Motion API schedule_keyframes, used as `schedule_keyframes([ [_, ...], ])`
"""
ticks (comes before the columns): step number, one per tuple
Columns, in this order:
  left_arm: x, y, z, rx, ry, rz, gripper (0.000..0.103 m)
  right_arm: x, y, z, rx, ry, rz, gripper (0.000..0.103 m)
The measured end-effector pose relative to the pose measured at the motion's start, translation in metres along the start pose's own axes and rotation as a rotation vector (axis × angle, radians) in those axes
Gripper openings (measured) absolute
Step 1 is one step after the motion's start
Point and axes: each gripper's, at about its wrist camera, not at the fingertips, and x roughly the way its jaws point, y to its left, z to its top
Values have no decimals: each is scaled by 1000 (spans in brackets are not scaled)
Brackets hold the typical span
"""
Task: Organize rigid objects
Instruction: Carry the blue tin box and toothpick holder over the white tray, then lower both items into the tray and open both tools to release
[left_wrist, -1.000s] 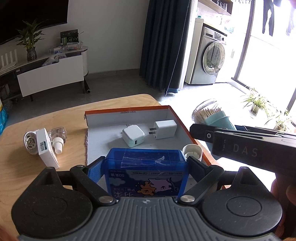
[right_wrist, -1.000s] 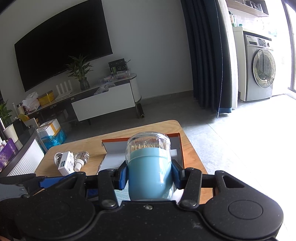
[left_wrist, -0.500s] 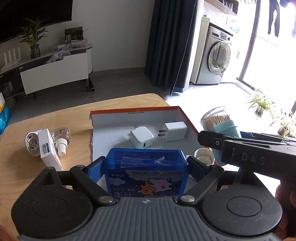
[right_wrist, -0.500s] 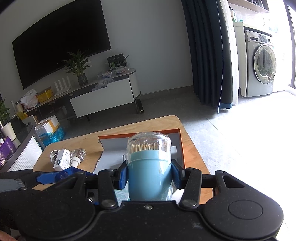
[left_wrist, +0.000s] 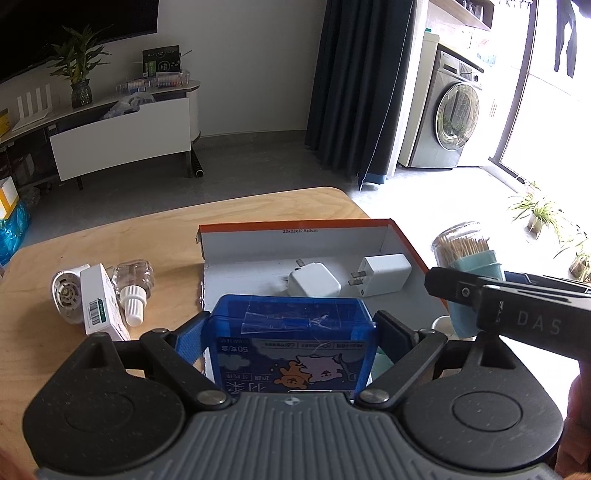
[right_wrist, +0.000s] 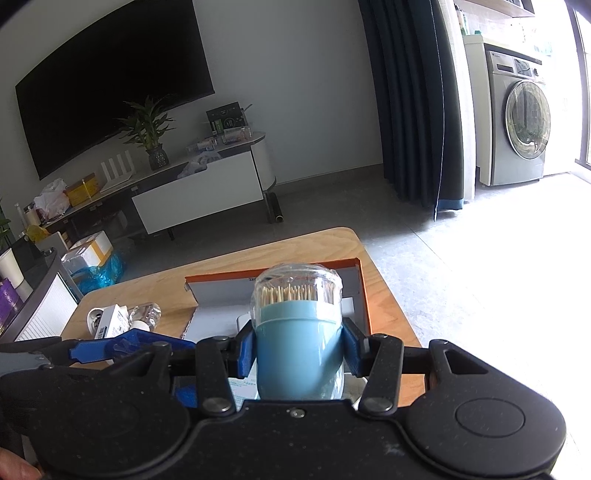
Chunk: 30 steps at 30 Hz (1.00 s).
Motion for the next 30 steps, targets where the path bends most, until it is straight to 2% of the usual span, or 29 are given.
schedule_keyframes([
  [18,31,23,26,-42,0,64,94,26,1,6,-7,9,-19,58],
  [20,35,26,28,-46,4,68,94,29,2,8,-7,5,-25,61],
  [21,36,26,29,-48,4,70,94,30,3,8,-8,-2,-32,73],
  [22,38,27,30,-48,6,72,94,30,3,8,-9,-11,-31,77],
  [30,55,33,37,-74,43,72,94,15,5,4,-28,-45,-24,77],
])
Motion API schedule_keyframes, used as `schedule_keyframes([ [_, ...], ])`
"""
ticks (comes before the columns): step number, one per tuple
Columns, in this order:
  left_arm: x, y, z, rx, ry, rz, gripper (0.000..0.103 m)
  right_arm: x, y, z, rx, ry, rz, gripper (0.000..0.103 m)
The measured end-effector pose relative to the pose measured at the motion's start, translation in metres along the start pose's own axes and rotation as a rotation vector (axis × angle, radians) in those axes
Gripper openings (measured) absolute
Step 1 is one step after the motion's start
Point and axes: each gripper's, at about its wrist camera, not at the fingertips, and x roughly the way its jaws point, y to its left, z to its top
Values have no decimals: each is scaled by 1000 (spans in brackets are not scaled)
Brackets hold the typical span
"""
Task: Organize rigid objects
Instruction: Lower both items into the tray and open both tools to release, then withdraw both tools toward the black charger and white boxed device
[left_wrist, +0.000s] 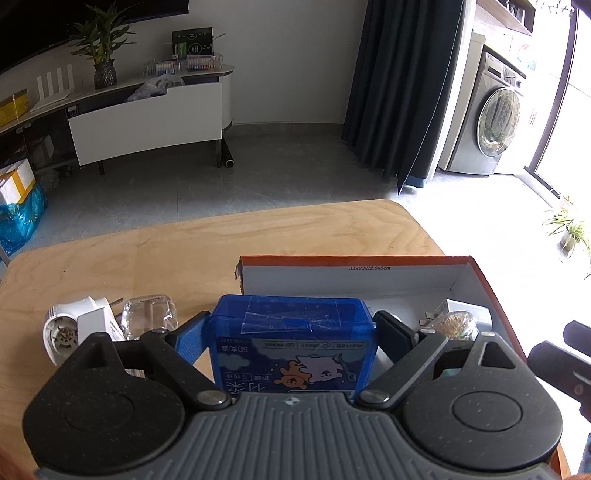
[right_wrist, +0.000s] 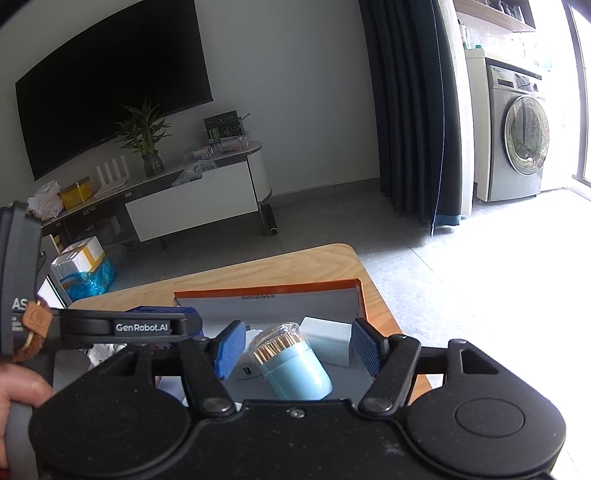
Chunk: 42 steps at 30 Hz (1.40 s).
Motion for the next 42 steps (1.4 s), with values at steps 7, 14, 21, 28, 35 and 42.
schedule_keyframes([
  [7,-2,4,6,-58,11,-54,102,-11,2,-2,2,-11,4,78],
  [14,-34,7,5,-46,-24,-10,102,-18,13,-1,-11,-21,26,78],
  [21,-59,14,-11,-30,-1,40,103,-24,26,-3,-27,-10,43,80],
  [28,-81,28,-31,-47,-7,72,103,-25,46,-8,-57,24,68,82],
  [35,-97,56,-48,-108,-18,106,103,-24,71,-15,-95,59,105,82],
  [42,-106,88,-69,-168,-14,152,103,-21,93,-23,-126,85,142,82],
])
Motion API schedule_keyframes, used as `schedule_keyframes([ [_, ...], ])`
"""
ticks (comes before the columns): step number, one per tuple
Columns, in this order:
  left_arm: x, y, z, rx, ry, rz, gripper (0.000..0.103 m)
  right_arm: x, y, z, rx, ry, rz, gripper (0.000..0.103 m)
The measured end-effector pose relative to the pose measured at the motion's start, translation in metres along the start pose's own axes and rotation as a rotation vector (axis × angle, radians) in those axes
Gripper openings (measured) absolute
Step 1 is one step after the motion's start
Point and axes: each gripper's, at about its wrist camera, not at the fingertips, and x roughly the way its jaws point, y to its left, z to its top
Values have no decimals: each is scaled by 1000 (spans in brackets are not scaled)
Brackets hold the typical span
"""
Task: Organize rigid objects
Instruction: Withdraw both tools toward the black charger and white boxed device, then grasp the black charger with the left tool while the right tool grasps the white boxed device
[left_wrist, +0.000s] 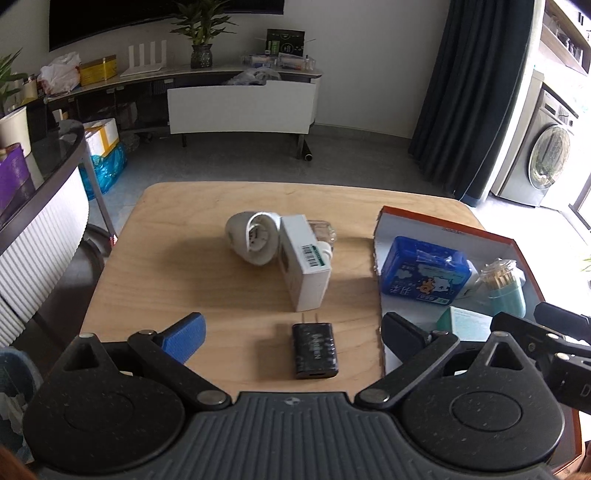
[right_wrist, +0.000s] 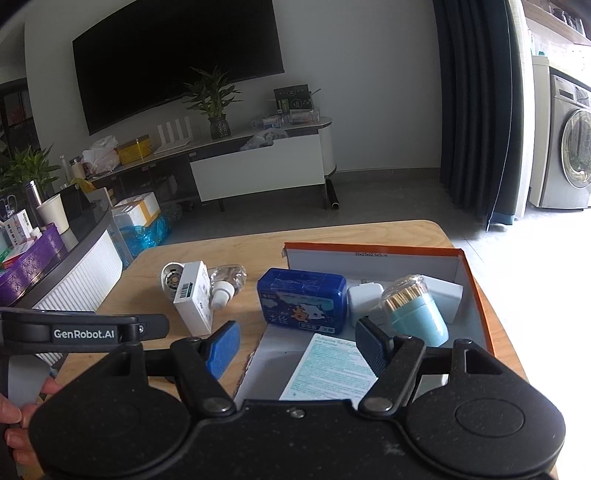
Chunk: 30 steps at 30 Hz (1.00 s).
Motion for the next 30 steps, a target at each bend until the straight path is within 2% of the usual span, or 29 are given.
schedule_keyframes([
  [7,3,31,-12,-59,20,37,103,7,21,-3,-35,20,38,82],
  [13,11,41,-19,-77,36,33,103,10,26,-8,-44,34,50,82],
  [22,33,12,-29,-18,48,-39,101,9,19,-10,-23,35,48,82],
  [30,57,-7,-34,45,32,-24,74,8,8,-10,-1,29,38,82],
])
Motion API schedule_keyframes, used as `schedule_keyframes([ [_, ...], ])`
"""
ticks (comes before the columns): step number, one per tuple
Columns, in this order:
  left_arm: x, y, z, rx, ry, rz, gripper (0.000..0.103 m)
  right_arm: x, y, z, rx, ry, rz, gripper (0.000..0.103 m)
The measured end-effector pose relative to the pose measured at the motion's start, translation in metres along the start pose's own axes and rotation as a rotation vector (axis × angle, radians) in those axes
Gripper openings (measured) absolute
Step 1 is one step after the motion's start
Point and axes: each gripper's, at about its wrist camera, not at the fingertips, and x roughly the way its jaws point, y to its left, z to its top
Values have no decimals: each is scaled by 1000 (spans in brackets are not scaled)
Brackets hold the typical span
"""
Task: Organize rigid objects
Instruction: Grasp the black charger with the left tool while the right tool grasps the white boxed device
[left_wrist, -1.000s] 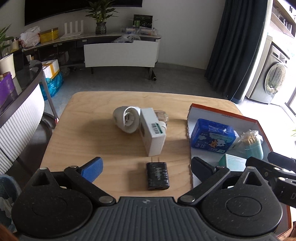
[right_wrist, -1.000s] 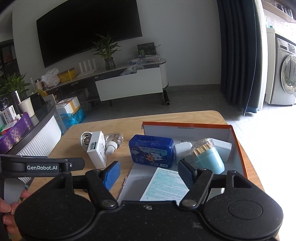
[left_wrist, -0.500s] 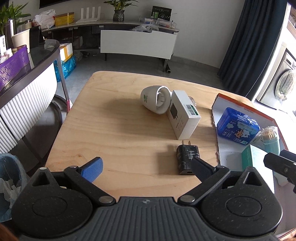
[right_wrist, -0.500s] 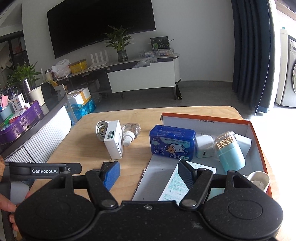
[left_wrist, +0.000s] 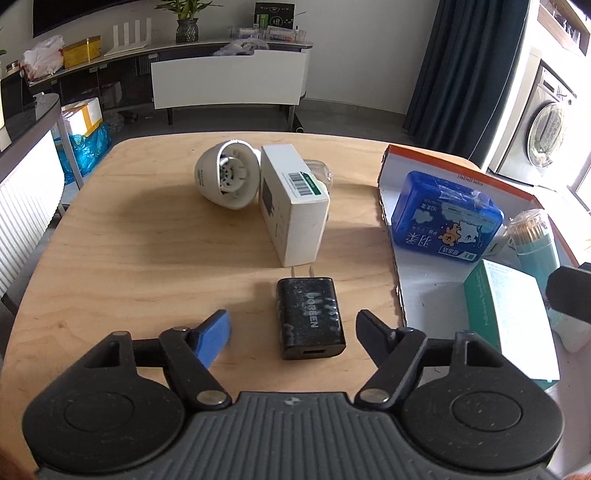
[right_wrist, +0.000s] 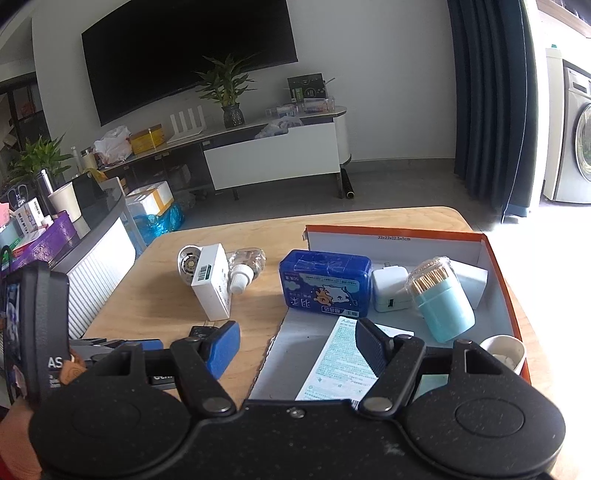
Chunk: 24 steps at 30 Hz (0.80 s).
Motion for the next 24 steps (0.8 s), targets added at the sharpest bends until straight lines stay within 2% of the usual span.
schedule_keyframes([
  [2,-1,-3,-3,30,-25,18,63,1,-3,0,7,0,-3,82],
  [3,-2,-4,-5,49,-42,13,48,1,-4,1,9,0,-3,82],
  [4,-4,-3,-7,61,-56,1,39,2,-4,1,12,0,-3,82],
  [5,-6,-2,-8,67,-59,-1,35,2,-4,1,13,0,-2,82],
  [9,-15,12,-9,15,-46,-29,35,4,-1,2,6,2,9,82],
  [16,-42,46,-4,-59,-99,8,35,14,16,4,-35,19,46,82],
  [24,-58,69,10,-92,-153,36,35,55,59,20,-114,56,129,82],
])
